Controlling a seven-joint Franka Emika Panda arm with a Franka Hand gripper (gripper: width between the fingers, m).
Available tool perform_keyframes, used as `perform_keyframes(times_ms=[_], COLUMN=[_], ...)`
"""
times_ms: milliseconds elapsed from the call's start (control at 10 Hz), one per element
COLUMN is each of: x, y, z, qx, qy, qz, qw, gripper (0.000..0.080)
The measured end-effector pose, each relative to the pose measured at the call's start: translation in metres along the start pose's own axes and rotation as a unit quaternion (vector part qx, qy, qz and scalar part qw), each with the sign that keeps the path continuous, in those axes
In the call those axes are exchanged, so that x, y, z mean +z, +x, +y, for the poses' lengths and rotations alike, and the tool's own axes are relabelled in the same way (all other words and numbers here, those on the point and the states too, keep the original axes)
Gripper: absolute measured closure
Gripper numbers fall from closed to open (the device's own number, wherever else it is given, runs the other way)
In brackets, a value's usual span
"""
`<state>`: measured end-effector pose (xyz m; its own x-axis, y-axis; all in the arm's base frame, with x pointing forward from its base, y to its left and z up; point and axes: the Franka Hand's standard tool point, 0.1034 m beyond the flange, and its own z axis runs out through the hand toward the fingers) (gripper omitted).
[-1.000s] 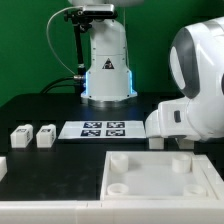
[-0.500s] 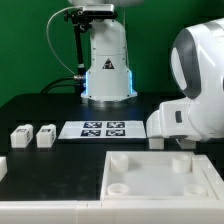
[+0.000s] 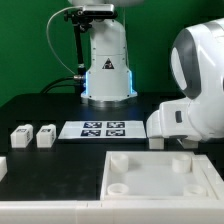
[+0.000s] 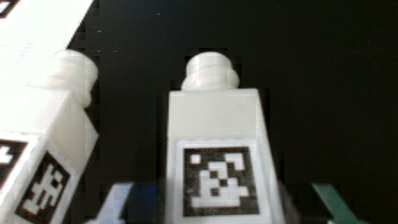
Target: Assemble one leg
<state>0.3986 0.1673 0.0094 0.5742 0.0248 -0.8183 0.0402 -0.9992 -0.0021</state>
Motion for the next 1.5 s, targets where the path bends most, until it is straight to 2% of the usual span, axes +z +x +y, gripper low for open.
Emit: perform_keyframes(times_ms=[100,200,300,500,600,700,800,900,1000,1100,1200,1300,1500], x=[-0.003,-0.024,-0.049,-0.085,-0.091,-0.087,-0.091,-0.102,-0.131,-0.164,-0.197,-0.222,-0.219], y=[-0.001,-0.007,-0.022,-0.057,-0.078,-0.071,-0.059,-0.055,-0.055,-0.048,-0.044,-0.042,-0.04], z=[0.003,0.013,0.021,0.033,0.036,0.035,0.032,0.032,0.049,0.063,0.074,0.075,0.077], qx=[-0.018,-0.054,-0.064,-0.058,-0.054,-0.055,-0.056,-0.058,-0.085,-0.087,-0.096,-0.096,-0.09], qy=[-0.007,-0.024,-0.019,-0.018,-0.022,-0.021,-0.017,-0.013,-0.01,-0.005,-0.005,-0.007,-0.008], qz=[-0.001,0.005,0.016,0.037,0.017,0.021,0.056,0.123,0.18,0.236,0.296,0.359,0.444], qw=[1.0,0.998,0.998,0.997,0.998,0.998,0.997,0.991,0.98,0.968,0.95,0.928,0.892], gripper=[0.0509,0.0509,0.0509,0.0509,0.0509,0.0509,0.0509,0.0508,0.0508,0.0508,0.0508,0.0508,0.0508])
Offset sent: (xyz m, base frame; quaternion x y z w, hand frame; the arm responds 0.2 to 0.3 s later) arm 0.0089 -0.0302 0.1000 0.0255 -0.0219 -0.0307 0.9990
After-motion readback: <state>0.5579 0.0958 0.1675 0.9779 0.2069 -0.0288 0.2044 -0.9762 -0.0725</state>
